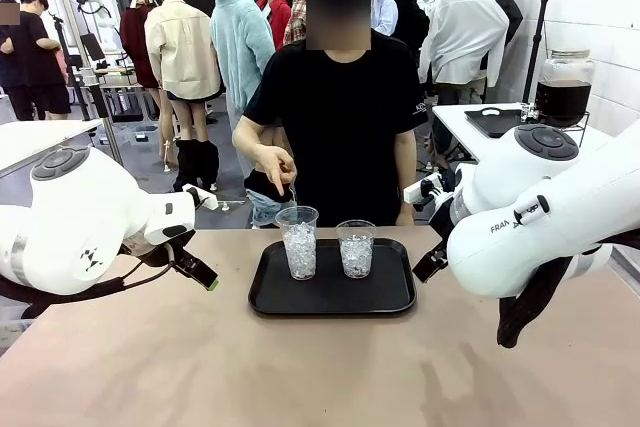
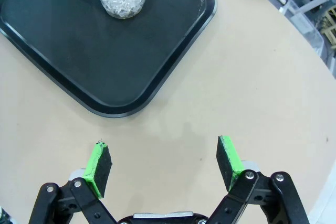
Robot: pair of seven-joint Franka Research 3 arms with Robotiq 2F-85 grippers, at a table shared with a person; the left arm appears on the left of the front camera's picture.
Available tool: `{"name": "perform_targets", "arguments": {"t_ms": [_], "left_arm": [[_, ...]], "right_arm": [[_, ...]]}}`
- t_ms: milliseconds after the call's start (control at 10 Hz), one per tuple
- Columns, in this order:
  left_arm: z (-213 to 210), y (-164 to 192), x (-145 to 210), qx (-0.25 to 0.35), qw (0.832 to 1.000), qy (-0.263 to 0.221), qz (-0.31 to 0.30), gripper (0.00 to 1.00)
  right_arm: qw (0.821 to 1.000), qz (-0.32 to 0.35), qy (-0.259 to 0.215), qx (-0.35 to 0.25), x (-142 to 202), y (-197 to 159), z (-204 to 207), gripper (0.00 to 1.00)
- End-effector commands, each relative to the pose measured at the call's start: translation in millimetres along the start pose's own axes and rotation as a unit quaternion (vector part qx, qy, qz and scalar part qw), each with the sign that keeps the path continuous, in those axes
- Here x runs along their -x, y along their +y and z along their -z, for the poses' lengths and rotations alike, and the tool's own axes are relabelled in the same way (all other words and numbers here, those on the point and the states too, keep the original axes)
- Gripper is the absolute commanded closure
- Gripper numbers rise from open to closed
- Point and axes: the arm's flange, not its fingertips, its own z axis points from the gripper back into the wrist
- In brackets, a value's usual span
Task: Pour the drink into the iced cup.
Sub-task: Pick up the iced cup indicated by the human and present it to them.
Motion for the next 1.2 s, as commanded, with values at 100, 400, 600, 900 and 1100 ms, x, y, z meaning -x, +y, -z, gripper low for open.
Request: {"name": "perform_targets", "arguments": {"t_ms": [100,400,600,900,1100], "left_arm": [[0.0,1.0,0.3,0.000,1.000,0.000,-0.001,0.00],[0.0,1.0,0.3,0.000,1.000,0.000,-0.001,0.00],[0.0,1.0,0.3,0.000,1.000,0.000,-0.001,0.00],[0.0,1.0,0.3,0.000,1.000,0.000,-0.001,0.00],[0.0,1.0,0.3,0.000,1.000,0.000,-0.001,0.00]], "right_arm": [[1.000,0.001,0.000,0.000,0.0,0.0,0.0,0.00],[1.000,0.001,0.000,0.000,0.0,0.0,0.0,0.00],[1.000,0.001,0.000,0.000,0.0,0.0,0.0,0.00],[1.000,0.001,0.000,0.000,0.0,0.0,0.0,0.00],[1.000,0.001,0.000,0.000,0.0,0.0,0.0,0.00]]}}
